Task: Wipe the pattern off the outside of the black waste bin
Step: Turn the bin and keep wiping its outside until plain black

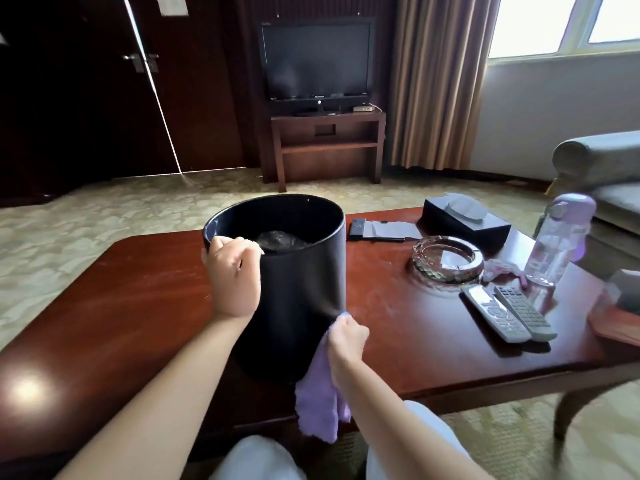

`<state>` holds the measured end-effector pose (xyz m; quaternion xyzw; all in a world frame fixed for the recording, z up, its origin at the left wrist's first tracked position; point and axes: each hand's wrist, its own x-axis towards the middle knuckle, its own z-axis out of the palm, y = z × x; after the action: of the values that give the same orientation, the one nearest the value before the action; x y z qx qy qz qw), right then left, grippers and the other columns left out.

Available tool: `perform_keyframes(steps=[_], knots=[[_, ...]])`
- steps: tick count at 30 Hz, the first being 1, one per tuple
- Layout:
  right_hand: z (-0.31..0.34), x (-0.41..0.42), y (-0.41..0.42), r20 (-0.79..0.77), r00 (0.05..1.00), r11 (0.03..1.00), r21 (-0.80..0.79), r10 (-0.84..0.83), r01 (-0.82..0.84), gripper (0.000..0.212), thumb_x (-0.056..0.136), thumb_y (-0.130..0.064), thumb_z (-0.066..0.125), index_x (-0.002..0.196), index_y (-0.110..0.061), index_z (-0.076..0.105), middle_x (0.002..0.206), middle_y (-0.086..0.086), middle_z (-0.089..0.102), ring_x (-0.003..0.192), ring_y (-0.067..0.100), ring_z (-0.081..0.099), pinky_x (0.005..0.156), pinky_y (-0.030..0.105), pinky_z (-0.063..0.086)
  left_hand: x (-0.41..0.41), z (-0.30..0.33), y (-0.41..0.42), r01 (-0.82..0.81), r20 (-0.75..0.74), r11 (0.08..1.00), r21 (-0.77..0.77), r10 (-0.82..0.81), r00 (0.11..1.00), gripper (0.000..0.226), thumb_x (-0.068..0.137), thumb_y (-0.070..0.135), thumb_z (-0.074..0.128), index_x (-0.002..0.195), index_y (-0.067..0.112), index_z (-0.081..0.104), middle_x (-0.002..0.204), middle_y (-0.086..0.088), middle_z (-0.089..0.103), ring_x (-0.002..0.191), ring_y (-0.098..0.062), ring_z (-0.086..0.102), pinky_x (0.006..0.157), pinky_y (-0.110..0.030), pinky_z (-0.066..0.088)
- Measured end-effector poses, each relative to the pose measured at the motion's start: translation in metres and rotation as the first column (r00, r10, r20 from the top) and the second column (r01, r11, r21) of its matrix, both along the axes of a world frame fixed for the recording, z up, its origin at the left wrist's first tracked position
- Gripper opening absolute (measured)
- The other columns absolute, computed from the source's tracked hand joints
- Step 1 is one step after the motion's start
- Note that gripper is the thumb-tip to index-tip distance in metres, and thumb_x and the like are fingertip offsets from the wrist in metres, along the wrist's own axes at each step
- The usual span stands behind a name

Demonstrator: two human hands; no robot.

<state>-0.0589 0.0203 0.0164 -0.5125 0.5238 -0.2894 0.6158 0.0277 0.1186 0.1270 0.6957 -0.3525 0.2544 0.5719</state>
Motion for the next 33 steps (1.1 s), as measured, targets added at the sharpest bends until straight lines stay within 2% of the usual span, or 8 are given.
perform_keyframes(steps=[4, 8, 12, 16, 19, 24, 28, 33], knots=[[0.073, 0.001, 0.010, 0.318, 0.941, 0.898, -0.439, 0.113, 0.040, 0.016, 0.099, -0.013, 0.037, 0.108, -0.013, 0.049, 0.104, 0.001, 0.033, 0.093, 0.013, 0.041, 0.090, 0.025, 0.034, -0.002, 0.004, -0.004, -0.144, 0.083, 0.987, 0.078, 0.137, 0.987, 0.039, 0.081, 0.031, 0.039, 0.047, 0.027, 0.019, 0.042, 0.011, 0.030, 0.063, -0.024, 0.042, 0.079, -0.060, 0.042], [0.110, 0.005, 0.018, 0.289, 0.917, 0.662, -0.748, 0.273, 0.039, 0.037, 0.097, -0.020, 0.037, 0.130, -0.006, 0.048, 0.105, 0.000, 0.035, 0.099, 0.015, 0.043, 0.094, 0.021, 0.037, -0.008, 0.002, -0.013, -0.281, 0.230, 0.937, 0.207, 0.233, 0.945, 0.043, 0.088, 0.031, 0.040, 0.048, 0.020, 0.030, 0.046, 0.005, 0.037, 0.059, -0.026, 0.051, 0.105, -0.061, 0.018], [0.091, 0.013, 0.014, 0.296, 0.945, 0.692, -0.711, 0.138, 0.122, 0.042, 0.099, -0.017, 0.035, 0.138, -0.005, 0.042, 0.106, 0.003, 0.035, 0.099, 0.015, 0.042, 0.095, 0.020, 0.034, -0.005, -0.001, -0.013, -0.245, 0.292, 0.955, 0.164, 0.191, 0.937, 0.045, 0.090, 0.031, 0.042, 0.049, 0.019, 0.027, 0.047, 0.010, 0.028, 0.054, -0.022, 0.044, 0.098, -0.054, 0.031], [0.055, 0.010, 0.004, 0.176, 0.984, 0.919, -0.391, 0.019, 0.052, 0.023, 0.097, -0.008, 0.031, 0.093, -0.005, 0.053, 0.103, 0.011, 0.039, 0.084, 0.018, 0.041, 0.083, 0.025, 0.035, -0.005, -0.001, -0.014, -0.269, 0.348, 0.950, 0.158, 0.201, 0.916, 0.043, 0.090, 0.028, 0.044, 0.051, 0.021, 0.028, 0.047, 0.009, 0.031, 0.052, -0.024, 0.043, 0.079, -0.037, 0.031], [0.044, -0.001, 0.011, 0.131, 0.989, 0.928, -0.372, 0.065, -0.012, 0.022, 0.096, -0.006, 0.033, 0.090, -0.003, 0.054, 0.102, 0.018, 0.046, 0.077, 0.016, 0.043, 0.074, 0.021, 0.034, -0.004, -0.002, -0.014, -0.308, 0.381, 0.938, 0.158, 0.230, 0.895, 0.043, 0.090, 0.027, 0.044, 0.050, 0.021, 0.030, 0.045, 0.004, 0.038, 0.052, -0.024, 0.043, 0.071, -0.034, 0.025], [0.093, -0.002, 0.023, 0.253, 0.943, 0.722, -0.691, 0.218, 0.018, 0.032, 0.098, -0.006, 0.037, 0.128, -0.001, 0.047, 0.105, 0.006, 0.035, 0.089, 0.008, 0.041, 0.081, -0.001, 0.029, -0.004, 0.000, -0.011, -0.267, 0.349, 0.949, 0.168, 0.196, 0.916, 0.046, 0.092, 0.031, 0.041, 0.050, 0.021, 0.026, 0.047, 0.013, 0.024, 0.051, -0.017, 0.037, 0.070, -0.032, 0.023], [0.096, -0.004, 0.010, 0.218, 0.953, 0.513, -0.855, 0.211, 0.082, 0.035, 0.094, -0.005, 0.039, 0.125, 0.000, 0.054, 0.102, 0.006, 0.039, 0.089, 0.010, 0.044, 0.082, -0.003, 0.028, -0.001, 0.002, -0.008, -0.214, 0.342, 0.961, 0.177, 0.144, 0.929, 0.046, 0.093, 0.033, 0.038, 0.051, 0.022, 0.024, 0.045, 0.014, 0.021, 0.050, -0.015, 0.034, 0.068, -0.030, 0.021], [0.089, -0.004, 0.015, 0.127, 0.971, 0.319, -0.946, 0.201, 0.058, 0.026, 0.087, 0.007, 0.045, 0.106, -0.005, 0.059, 0.091, 0.006, 0.040, 0.079, 0.022, 0.047, 0.073, 0.018, 0.042, -0.002, 0.005, -0.001, -0.085, 0.187, 0.985, 0.150, 0.056, 0.981, 0.050, 0.094, 0.036, 0.031, 0.060, 0.006, 0.053, 0.050, 0.003, 0.047, 0.054, -0.013, 0.044, 0.067, -0.026, 0.025]])
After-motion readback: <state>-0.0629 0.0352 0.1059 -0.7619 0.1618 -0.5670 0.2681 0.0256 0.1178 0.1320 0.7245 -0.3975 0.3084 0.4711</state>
